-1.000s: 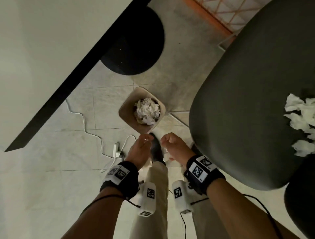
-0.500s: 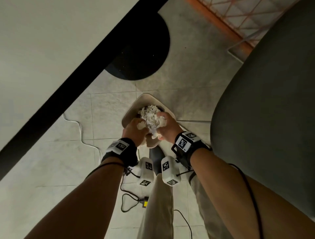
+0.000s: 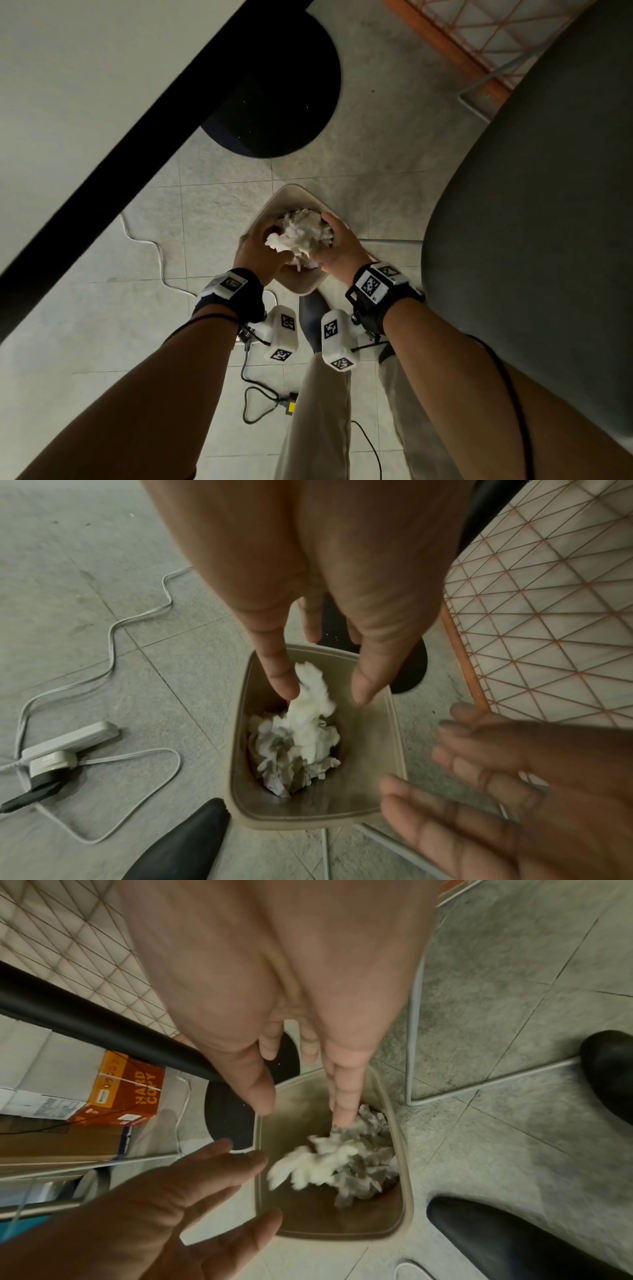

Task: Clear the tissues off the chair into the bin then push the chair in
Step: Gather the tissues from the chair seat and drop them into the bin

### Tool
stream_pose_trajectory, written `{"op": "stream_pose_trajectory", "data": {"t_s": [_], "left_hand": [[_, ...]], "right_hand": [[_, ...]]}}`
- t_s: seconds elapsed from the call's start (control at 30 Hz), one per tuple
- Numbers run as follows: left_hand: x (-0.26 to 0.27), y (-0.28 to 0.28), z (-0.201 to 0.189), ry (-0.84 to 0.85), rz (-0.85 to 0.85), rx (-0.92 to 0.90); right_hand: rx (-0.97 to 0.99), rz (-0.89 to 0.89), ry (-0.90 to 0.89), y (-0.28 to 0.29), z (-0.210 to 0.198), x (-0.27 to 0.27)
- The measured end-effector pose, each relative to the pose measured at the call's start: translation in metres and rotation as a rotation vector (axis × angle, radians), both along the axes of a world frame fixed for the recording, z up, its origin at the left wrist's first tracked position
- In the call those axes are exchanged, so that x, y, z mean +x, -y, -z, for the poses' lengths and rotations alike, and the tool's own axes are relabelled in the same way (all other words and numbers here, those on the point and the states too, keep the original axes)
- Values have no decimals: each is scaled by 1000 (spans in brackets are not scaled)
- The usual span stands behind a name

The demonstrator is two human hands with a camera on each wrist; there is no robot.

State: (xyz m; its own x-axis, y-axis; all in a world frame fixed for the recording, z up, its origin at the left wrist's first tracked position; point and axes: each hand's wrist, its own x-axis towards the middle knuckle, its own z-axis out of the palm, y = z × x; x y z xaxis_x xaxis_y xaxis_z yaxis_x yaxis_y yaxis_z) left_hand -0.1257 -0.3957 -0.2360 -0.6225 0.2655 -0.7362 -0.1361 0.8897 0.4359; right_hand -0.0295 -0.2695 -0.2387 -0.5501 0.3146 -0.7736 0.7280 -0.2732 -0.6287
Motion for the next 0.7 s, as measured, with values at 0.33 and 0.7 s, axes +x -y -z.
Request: {"op": "stream_pose_trajectory", "data": {"t_s": [0.33, 0.7], "left_hand": [[58, -20, -88, -70, 62, 102], [164, -147, -153, -39, 512, 375]], "right_hand": [[-155, 132, -46, -6, -73, 93], [19, 635, -80, -97, -157, 224]]}}
